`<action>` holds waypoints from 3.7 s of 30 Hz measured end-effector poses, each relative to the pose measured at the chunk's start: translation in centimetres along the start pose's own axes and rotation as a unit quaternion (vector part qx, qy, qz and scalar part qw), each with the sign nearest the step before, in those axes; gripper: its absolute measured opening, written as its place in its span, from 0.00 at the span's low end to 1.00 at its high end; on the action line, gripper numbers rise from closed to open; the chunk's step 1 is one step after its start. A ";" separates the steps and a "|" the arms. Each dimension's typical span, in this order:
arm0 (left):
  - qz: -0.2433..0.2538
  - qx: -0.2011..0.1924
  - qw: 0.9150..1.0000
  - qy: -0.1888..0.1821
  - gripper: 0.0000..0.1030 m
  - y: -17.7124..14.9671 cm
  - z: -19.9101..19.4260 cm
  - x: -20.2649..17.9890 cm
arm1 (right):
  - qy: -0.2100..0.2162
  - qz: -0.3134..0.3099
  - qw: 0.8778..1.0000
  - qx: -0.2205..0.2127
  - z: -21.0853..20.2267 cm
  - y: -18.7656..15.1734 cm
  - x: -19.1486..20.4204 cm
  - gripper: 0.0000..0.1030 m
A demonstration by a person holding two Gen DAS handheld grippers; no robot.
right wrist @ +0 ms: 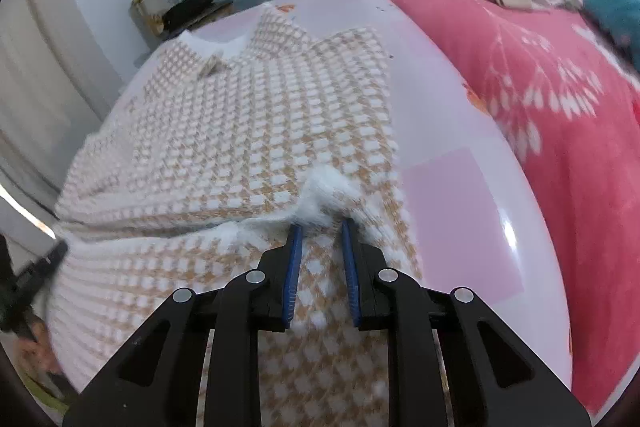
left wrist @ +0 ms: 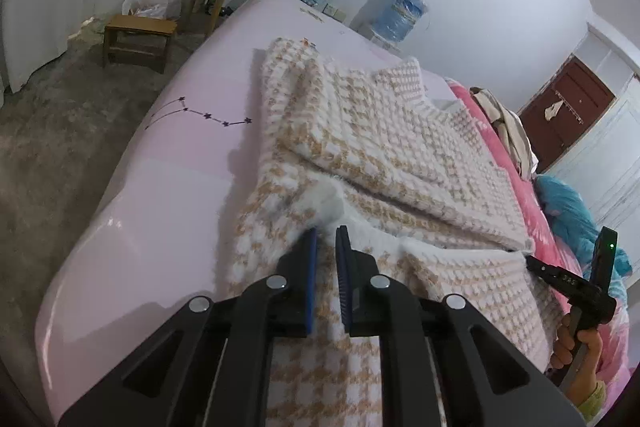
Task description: Fold large clothes
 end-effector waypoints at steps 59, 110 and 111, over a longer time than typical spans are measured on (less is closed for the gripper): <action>0.071 0.034 0.997 0.009 0.42 -8.3 -4.8 -0.9 | -0.042 -0.071 0.996 0.017 -3.6 -11.5 -0.3 0.44; 0.131 0.081 0.970 0.188 0.94 -2.8 3.2 -5.7 | 0.027 -0.052 0.996 0.061 2.7 -4.7 7.7 0.78; 0.130 0.080 0.970 0.188 0.94 -2.8 3.2 -5.6 | 0.027 -0.052 0.996 0.061 2.7 -4.7 7.6 0.78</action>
Point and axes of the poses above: each gripper's, at about its wrist camera, not at the fingertips, and z roughly the way its jaws point, x to its left, y to its top, the point moved 10 cm from there along z, roughly the way its jaws point, and after that the axes turned 9 degrees about x, right-handed, at the moved point
